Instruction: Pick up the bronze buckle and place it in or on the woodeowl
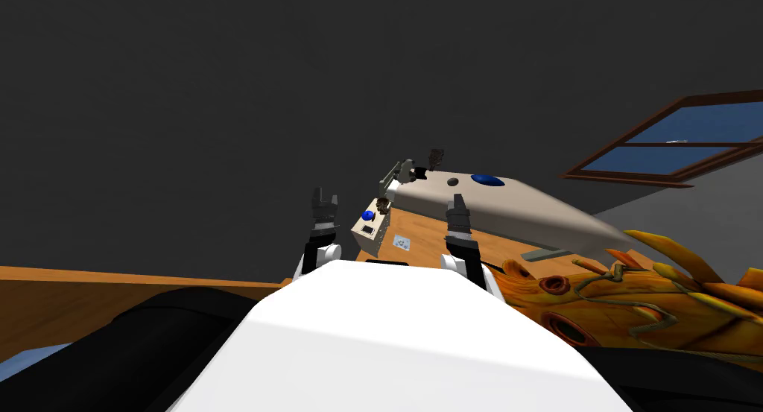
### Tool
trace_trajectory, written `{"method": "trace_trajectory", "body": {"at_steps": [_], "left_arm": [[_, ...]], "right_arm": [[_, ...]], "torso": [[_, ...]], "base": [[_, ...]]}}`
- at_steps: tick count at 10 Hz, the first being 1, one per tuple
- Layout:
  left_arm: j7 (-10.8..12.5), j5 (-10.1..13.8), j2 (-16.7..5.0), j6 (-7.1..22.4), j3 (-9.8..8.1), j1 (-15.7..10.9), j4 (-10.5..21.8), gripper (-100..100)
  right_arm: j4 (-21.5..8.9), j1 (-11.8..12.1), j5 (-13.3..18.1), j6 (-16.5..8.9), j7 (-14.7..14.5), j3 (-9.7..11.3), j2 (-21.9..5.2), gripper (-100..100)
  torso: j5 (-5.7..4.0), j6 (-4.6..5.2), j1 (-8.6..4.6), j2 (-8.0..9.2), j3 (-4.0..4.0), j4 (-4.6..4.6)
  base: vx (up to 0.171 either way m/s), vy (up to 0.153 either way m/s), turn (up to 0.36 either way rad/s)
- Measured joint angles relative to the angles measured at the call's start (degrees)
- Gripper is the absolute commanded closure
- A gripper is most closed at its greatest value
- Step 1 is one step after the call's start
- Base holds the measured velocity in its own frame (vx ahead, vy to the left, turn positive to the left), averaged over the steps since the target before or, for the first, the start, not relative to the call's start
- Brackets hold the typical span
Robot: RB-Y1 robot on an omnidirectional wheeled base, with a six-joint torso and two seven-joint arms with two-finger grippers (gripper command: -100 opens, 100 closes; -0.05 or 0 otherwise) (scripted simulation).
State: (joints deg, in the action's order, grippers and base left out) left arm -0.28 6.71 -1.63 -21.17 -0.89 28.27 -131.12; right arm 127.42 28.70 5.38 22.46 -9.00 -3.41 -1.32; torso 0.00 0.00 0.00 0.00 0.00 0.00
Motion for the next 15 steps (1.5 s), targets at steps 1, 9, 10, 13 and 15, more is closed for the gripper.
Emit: {"method": "trace_trajectory", "body": {"at_steps": [1, 9, 10, 13, 15], "left_arm": [[0.72, 0.39, -1.31, 0.82, -0.12, -0.45, 0.38, -100], [8.71, 3.96, -6.49, 11.82, -0.39, -3.79, 3.76, -100], [9.50, 4.41, -6.78, 13.39, -0.53, -4.51, 4.33, -100], [12.36, 5.82, -7.64, 17.34, -0.67, -5.81, 6.67, -100], [14.63, 7.03, -8.47, 19.78, -0.97, -6.50, 8.35, -100]], "right_arm": [[0.00, 0.00, 0.00, 0.00, 0.00, 0.01, 0.01, 0], [0.00, 0.00, 0.00, 0.00, 0.00, 0.01, 0.01, 0], [0.00, 0.00, 0.00, 0.00, 0.00, 0.01, 0.01, 0], [0.00, 0.00, 0.00, 0.00, 0.00, 0.01, 0.01, 0], [0.00, 0.00, 0.00, 0.00, 0.00, 0.01, 0.01, 0]], "torso": [[-0.03, 0.01, -0.19, 0.06, 0.03, 0.01], [-0.10, 0.00, -0.40, -0.01, 0.00, 0.00], [-0.08, 0.00, -0.33, -0.05, -0.03, -0.01], [-0.08, 0.00, -0.34, -0.03, -0.02, -0.01], [-0.09, 0.00, -0.34, -0.11, -0.06, -0.02]], "base": [[-0.051, -0.115, -0.008], [-0.015, -0.113, -0.001], [0.018, -0.111, 0.005], [0.012, -0.099, 0.013], [0.022, -0.089, 0.011]]}}
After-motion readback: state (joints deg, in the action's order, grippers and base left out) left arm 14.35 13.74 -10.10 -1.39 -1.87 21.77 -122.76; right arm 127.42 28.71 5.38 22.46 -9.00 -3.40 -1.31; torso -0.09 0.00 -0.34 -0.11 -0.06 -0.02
